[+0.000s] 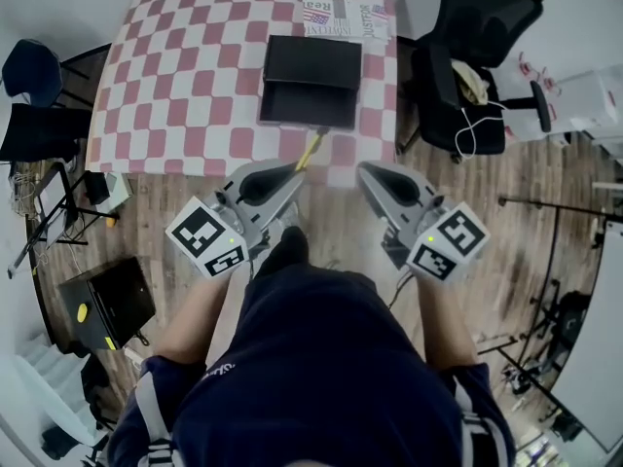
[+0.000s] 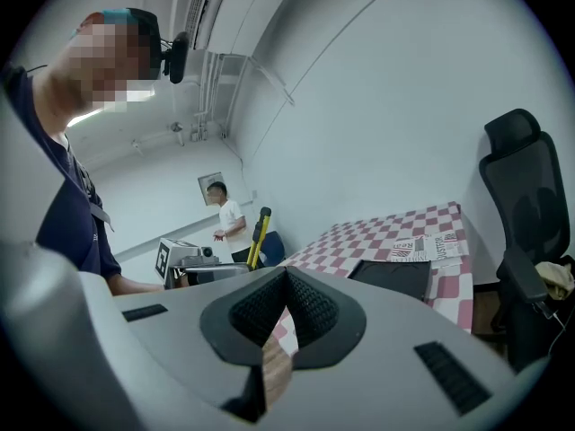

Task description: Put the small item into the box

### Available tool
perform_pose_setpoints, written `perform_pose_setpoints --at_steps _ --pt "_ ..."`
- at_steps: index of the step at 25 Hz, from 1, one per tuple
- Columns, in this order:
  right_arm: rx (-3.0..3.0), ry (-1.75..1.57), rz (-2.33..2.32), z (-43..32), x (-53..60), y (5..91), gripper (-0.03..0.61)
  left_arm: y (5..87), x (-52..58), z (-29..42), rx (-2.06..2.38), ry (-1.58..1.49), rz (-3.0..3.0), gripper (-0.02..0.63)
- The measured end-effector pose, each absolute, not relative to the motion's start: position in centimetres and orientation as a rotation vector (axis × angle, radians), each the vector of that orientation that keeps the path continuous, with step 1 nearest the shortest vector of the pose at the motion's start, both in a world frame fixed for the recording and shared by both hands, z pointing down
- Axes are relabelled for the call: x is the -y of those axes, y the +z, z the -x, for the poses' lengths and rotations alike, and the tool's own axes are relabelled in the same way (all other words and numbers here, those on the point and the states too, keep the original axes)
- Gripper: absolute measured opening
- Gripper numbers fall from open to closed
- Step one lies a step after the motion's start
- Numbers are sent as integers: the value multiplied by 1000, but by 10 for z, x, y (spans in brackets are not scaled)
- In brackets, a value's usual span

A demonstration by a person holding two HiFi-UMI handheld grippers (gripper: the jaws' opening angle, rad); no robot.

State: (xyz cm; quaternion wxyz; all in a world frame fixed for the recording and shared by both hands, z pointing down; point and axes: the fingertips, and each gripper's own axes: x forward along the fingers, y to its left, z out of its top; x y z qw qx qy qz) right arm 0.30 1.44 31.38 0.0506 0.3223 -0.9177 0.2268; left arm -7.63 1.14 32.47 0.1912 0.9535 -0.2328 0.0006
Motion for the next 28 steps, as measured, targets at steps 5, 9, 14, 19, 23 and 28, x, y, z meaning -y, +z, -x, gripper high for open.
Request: perform_pose_setpoints --at_steps 5,9,14,19,23,28 --pt "2762 712 -1011 22 33 318 15 333 37 101 614 13 -2663 46" --pt "2740 723 -1042 33 61 321 15 341 66 111 582 41 -2660 46" --pt "2723 760 -1047 37 87 331 15 353 92 113 562 68 -2642 46" --pt "2714 789 -1024 33 106 345 15 369 112 108 578 98 -2613 46" --pt "2715 801 -972 28 118 360 15 384 126 101 613 147 -2609 46" --pt "2690 795 -895 17 132 388 15 412 143 90 665 230 -2590 46"
